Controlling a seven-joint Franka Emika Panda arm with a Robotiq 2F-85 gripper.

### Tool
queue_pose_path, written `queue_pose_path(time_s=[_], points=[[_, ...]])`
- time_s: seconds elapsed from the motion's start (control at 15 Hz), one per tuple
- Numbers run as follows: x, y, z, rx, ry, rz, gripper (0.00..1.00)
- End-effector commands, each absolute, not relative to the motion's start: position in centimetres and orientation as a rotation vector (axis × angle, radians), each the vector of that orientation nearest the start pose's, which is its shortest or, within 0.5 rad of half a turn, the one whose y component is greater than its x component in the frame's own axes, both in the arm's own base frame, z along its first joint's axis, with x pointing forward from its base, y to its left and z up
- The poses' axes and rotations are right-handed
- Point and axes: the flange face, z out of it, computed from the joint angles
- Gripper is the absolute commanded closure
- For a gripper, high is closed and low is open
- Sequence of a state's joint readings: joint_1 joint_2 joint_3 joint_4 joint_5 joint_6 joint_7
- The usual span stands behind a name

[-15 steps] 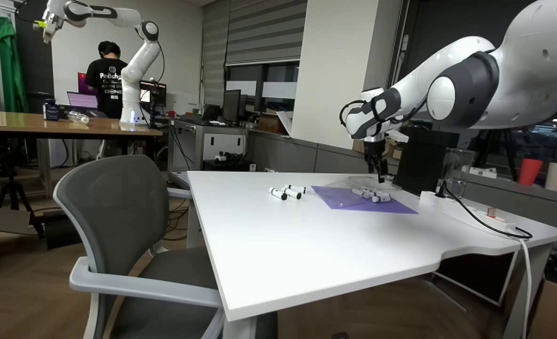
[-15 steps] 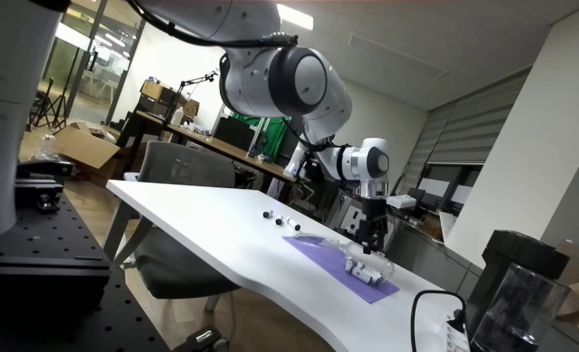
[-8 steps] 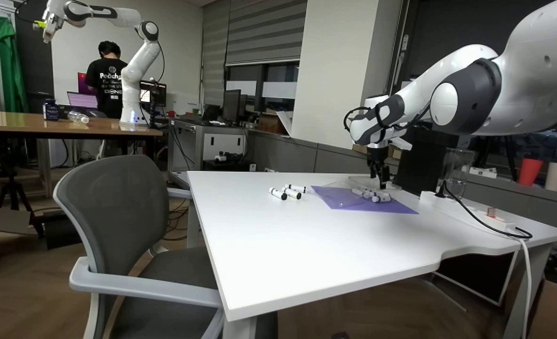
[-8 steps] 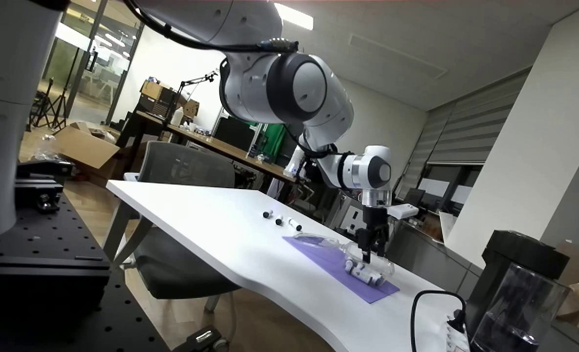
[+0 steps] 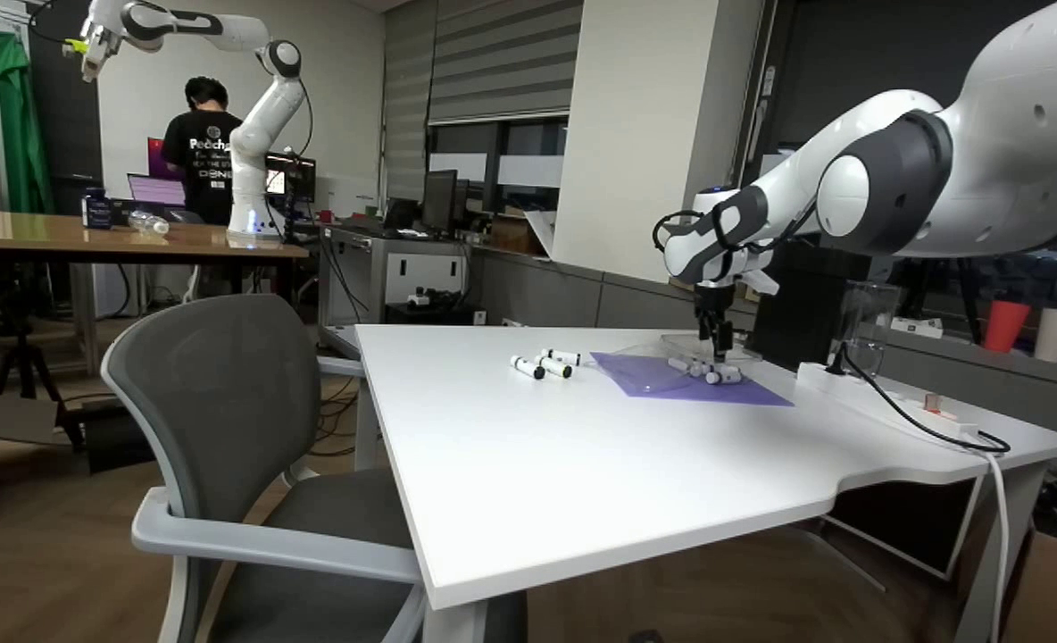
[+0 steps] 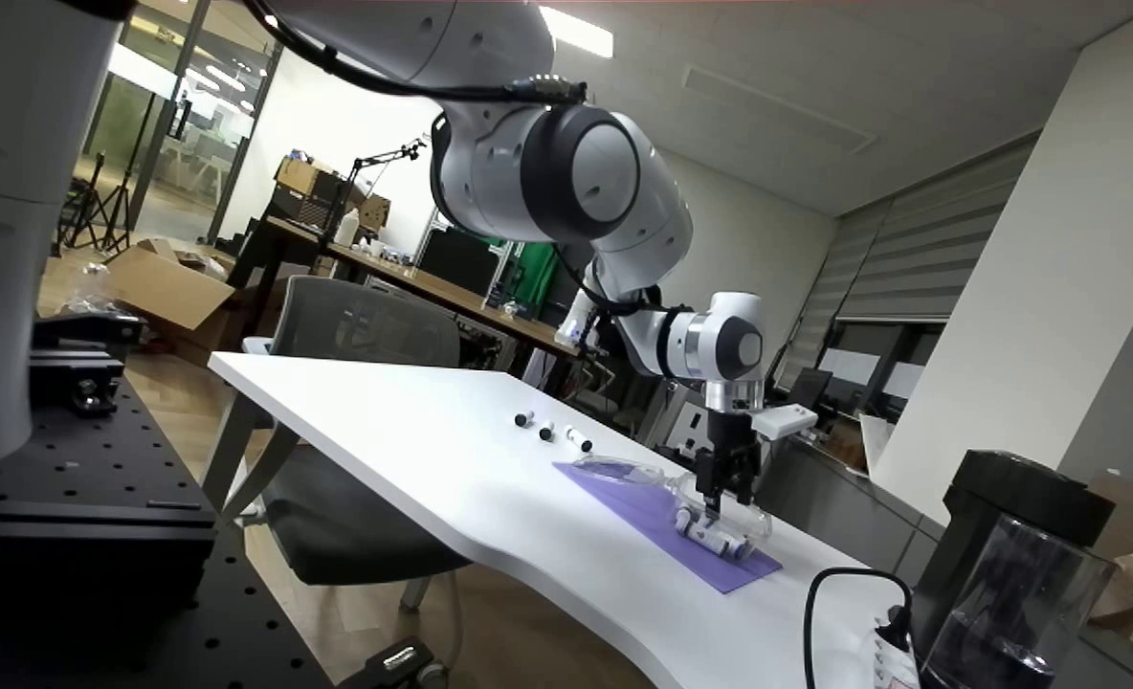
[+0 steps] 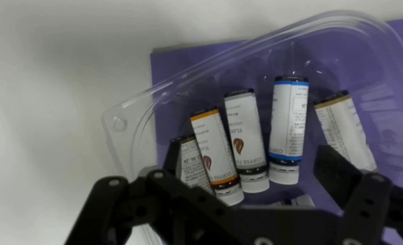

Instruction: Take three bottles from the container and put them on the table

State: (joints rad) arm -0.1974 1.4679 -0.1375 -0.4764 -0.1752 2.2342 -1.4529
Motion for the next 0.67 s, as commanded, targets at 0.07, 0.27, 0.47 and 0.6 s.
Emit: queue_pose_path(time_s=[0.07, 0.27, 0.47, 0.6], points=[[79.9, -20.0, 13.6, -2.821, -2.14, 0.027, 0.0], [80.0, -19.7, 13.3, -2.834, -2.121, 0.01, 0.0], [80.2, -19.4, 12.8, -2.893, -2.119, -0.051, 0.0], [80.2, -19.2, 12.4, -2.915, -2.112, -0.08, 0.0]])
